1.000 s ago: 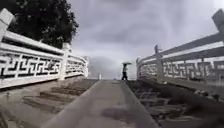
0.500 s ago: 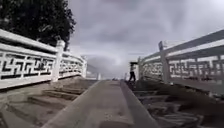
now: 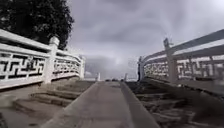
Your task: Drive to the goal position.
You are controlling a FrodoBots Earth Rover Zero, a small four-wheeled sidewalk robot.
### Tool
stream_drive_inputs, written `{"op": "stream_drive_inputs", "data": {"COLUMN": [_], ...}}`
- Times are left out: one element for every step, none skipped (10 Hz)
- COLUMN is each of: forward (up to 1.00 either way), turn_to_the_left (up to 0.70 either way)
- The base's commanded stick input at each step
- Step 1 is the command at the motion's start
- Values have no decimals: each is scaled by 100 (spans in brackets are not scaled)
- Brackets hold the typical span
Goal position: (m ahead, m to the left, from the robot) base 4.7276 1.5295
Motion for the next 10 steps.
{"op": "stream_drive_inputs", "data": {"forward": [70,70,70,70,70,70,70,70,70,70], "turn_to_the_left": [0,0,0,0,0,0,0,0,0,0]}}
